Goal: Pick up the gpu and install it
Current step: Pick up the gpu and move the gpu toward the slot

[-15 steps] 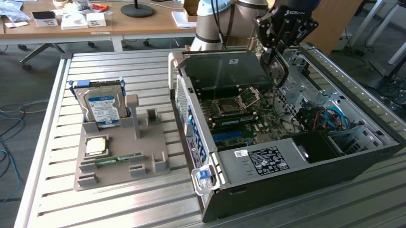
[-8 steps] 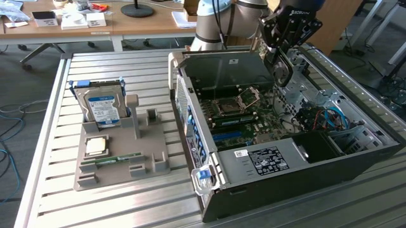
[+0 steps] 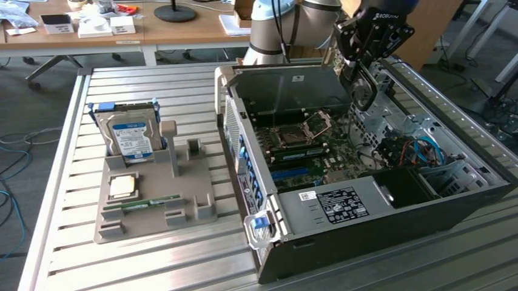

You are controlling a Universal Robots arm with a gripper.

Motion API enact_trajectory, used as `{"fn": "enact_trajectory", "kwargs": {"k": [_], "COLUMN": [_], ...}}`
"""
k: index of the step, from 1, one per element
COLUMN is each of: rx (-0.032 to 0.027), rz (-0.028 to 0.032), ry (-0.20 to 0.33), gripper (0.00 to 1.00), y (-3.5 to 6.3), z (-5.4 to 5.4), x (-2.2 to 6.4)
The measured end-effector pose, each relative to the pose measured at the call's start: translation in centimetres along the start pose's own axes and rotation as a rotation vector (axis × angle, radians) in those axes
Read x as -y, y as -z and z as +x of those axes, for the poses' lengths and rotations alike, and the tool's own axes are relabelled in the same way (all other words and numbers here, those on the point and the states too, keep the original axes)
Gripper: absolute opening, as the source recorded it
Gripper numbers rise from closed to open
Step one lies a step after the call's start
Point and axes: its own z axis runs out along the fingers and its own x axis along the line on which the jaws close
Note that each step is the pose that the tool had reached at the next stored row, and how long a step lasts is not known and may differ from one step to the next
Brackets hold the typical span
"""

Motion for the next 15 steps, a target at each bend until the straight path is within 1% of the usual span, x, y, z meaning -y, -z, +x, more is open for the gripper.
{"fn": "enact_trajectory", "kwargs": {"k": [8, 15], "rx": [-0.0001, 0.0000], "rz": [-0.0001, -0.0001], "ry": [0.000, 0.000], "gripper": [0.27, 0.27], "y": [0.00, -0.03], "z": [0.0, -1.1], "x": [0.00, -0.05]}}
